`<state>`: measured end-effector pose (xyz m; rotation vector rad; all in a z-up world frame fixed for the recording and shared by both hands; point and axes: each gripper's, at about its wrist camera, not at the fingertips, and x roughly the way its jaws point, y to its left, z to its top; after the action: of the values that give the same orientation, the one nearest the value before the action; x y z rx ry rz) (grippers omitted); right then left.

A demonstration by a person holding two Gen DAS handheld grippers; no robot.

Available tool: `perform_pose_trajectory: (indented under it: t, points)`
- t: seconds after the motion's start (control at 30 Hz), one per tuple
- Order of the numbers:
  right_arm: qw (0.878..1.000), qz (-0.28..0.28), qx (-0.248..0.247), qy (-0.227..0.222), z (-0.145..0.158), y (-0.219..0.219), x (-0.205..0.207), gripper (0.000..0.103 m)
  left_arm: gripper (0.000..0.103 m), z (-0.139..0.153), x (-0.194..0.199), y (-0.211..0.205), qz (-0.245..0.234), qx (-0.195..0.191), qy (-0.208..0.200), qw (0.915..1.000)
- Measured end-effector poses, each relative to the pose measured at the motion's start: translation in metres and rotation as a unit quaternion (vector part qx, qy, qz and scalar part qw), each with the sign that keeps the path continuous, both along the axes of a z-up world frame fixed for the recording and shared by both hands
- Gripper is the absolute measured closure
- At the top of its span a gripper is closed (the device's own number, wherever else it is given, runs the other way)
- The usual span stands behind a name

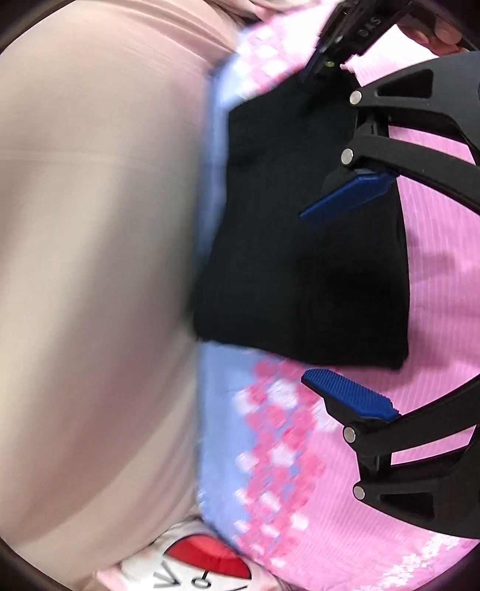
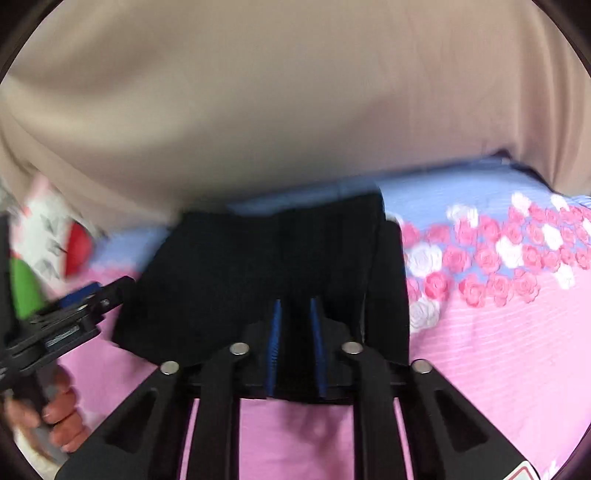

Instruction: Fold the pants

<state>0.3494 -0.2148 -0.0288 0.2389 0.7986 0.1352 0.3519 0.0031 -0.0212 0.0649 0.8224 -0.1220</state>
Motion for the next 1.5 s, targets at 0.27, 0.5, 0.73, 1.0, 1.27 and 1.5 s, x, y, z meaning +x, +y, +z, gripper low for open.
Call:
perform_pose_trajectory:
  t: [0.27,0.5,0.73,1.0,1.27,1.5]
  points:
    - [1.000,0.002,-0.024,-0.020,0.009,0.005,-0.014,0.100,0.022,-0.018,-0.003,0.018,0.015,-0.009,0.009,0.9998]
    - [0.999,-0.031,-0.021,-0.017,0.012,0.000,-0.047,0.090,0.020,0.013,-0.056,0.014,0.025,0.059,-0.055,0.9964]
    - [0.995,-0.059,-0.027,-0.074,0.039,0.020,-0.138,0.064,0.009,0.041,-0.124,0.022,0.037,0.066,-0.096,0.9925]
    - [0.991,-0.078,-0.058,-0.087,0.025,0.037,-0.204,0.039,0.005,0.044,-0.182,0.035,0.027,0.037,-0.095,0.9944]
    - [0.993,-0.062,-0.063,-0.080,0.017,0.053,-0.235,0.029,0.005,0.033,-0.221,0.047,0.036,0.018,-0.089,0.9953]
    - [0.994,-0.056,-0.066,-0.068,0.009,0.059,-0.244,0.028,0.005,0.024,-0.236,0.055,0.034,0.010,-0.089,0.9953]
